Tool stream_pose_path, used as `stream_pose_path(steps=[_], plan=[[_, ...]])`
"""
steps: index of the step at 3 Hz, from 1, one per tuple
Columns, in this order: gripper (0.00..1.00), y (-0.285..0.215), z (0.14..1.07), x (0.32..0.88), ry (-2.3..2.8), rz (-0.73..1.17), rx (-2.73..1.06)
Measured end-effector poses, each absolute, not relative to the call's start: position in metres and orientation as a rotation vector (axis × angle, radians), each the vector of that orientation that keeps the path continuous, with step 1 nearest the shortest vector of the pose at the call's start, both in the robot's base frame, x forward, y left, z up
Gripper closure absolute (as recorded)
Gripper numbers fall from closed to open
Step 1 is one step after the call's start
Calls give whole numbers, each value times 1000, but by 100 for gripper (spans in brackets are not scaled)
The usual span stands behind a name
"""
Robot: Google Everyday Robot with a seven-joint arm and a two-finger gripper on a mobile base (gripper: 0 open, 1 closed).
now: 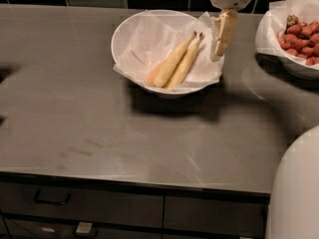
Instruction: Pick banana from white bowl
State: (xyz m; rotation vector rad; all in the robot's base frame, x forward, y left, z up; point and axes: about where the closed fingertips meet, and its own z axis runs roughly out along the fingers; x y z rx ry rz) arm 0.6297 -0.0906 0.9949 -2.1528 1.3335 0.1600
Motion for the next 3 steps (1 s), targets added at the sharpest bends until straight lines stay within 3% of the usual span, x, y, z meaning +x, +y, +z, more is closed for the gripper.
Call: stream_pose_path(steps=[3], plan=[[0, -66, 957, 655, 1279, 134, -2125]])
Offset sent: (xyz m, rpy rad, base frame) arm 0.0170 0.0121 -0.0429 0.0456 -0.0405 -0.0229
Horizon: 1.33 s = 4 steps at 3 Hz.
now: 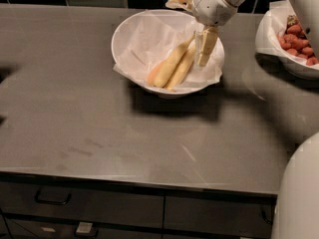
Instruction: Pick banana from white bowl
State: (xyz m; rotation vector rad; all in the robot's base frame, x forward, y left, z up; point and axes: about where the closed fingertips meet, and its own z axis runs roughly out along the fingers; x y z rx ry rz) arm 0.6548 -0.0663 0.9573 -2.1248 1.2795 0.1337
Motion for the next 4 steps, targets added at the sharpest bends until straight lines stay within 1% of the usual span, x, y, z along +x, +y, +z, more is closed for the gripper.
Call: stream_pose_path(steps=[1, 2, 3, 4], plan=[[0, -48, 943, 661, 1204, 149, -2165], [19, -47, 943, 661, 1202, 148, -2166], [35, -47, 943, 661, 1201, 149, -2166], [30, -46, 942, 661, 1201, 151, -2166]])
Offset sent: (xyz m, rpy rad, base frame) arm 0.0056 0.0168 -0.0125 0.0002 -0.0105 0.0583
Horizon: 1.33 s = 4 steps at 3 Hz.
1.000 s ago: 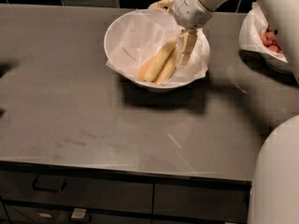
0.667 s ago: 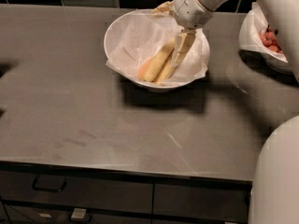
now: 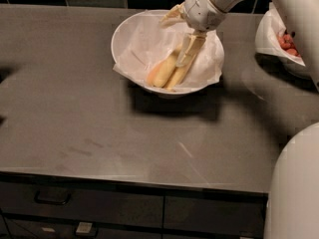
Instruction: Pick banana from white bowl
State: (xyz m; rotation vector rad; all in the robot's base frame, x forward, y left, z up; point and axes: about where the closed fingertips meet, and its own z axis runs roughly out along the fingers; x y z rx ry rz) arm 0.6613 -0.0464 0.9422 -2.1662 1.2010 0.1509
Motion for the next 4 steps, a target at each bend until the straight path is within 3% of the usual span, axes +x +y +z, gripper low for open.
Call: stream_pose_path(steps=[1, 4], plan=[[17, -42, 932, 658, 1197, 190, -2182], [16, -20, 905, 657, 1169, 278, -2188]])
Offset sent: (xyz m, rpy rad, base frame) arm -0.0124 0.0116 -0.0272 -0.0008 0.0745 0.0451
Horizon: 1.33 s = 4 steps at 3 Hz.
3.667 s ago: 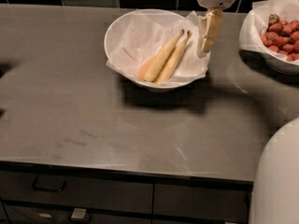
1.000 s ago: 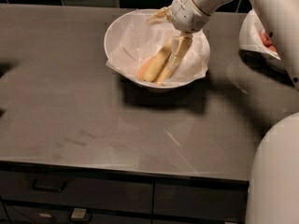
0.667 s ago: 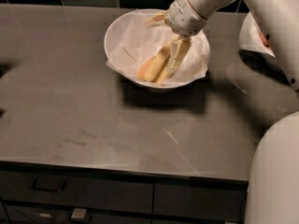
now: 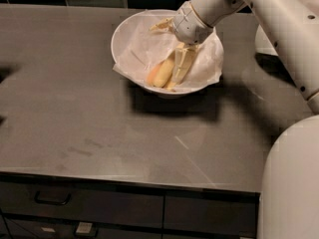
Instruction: Pick banana from white bowl
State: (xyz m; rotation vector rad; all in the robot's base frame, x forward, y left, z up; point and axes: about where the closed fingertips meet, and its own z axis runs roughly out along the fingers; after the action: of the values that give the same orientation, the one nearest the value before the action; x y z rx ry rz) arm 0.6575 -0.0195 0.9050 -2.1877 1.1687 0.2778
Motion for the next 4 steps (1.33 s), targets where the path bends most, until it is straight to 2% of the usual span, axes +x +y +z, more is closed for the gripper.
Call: stream_pose_path(steps=[2, 3, 4], plan=[[17, -7, 886, 655, 1166, 353, -2180], [35, -3, 878, 653, 1171, 386, -2177], [58, -3, 877, 652, 1176, 387, -2174]])
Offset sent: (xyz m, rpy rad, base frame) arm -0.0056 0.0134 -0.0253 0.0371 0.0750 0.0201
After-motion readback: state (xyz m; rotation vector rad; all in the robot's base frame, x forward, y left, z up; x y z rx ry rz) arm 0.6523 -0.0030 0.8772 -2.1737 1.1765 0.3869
